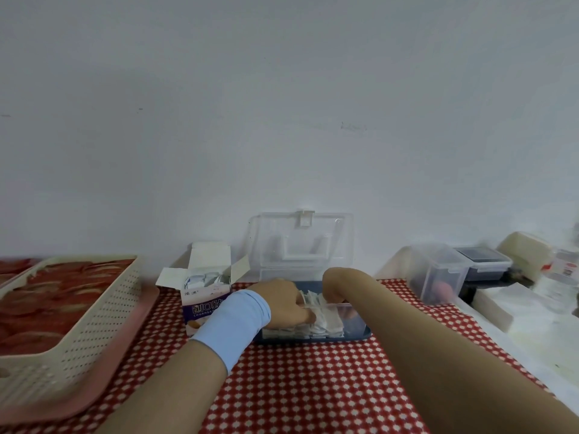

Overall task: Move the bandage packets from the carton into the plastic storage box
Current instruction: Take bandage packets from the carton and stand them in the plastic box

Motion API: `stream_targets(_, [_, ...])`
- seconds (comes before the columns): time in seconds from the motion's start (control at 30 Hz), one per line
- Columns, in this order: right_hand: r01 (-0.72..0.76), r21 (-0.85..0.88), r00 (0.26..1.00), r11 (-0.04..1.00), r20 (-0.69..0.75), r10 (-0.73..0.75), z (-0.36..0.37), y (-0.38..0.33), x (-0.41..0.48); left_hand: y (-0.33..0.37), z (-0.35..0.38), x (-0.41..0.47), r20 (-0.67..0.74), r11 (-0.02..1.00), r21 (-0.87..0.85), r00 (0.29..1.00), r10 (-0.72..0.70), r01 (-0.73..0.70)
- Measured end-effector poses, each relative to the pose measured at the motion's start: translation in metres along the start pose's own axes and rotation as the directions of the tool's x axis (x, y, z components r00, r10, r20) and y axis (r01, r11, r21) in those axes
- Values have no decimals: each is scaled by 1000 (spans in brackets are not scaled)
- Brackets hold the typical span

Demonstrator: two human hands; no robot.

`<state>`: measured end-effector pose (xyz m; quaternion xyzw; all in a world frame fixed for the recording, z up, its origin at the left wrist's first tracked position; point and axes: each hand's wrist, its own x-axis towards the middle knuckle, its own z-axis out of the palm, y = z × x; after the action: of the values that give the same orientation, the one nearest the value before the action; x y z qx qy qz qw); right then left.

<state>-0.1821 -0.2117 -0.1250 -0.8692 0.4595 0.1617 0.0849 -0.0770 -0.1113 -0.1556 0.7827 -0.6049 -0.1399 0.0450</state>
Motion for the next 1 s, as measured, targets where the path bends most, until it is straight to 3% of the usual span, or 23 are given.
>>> stream_targets(0.27, [15, -33, 1000, 999, 17, -14, -2, 0, -3, 12, 0, -1, 4, 992, 28, 993, 120, -120])
stream_targets(0.5, [32, -31, 999, 999, -40, -34, -5, 1, -6, 13, 3, 0, 29, 997, 45, 998, 55, -56])
stream_targets(0.6, [45, 22, 997, 999, -68, -43, -18, 0, -18, 16, -7, -8, -13, 995, -29, 996, 90, -91])
stream_targets(0.7, [42, 208, 991, 977, -136, -14, -36, 1, -27, 10, -29, -20, -157, 983, -113, 980, 125, -144])
stream_targets(0.83, [209, 389, 935, 897, -348, -67, -58, -12, -32, -11, -65, -44, -395, 955, -246, 917, 59, -168])
stream_targets(0.93, [443, 362, 834, 820, -503, -228, -63, -38, -46, -42, -81, -59, -492, 947, -313, 865, -100, -69])
stream_targets(1.0, [563, 318, 776, 763, -521, -355, -59, -59, -54, -66, -82, -66, -507, 950, -310, 838, -201, 41])
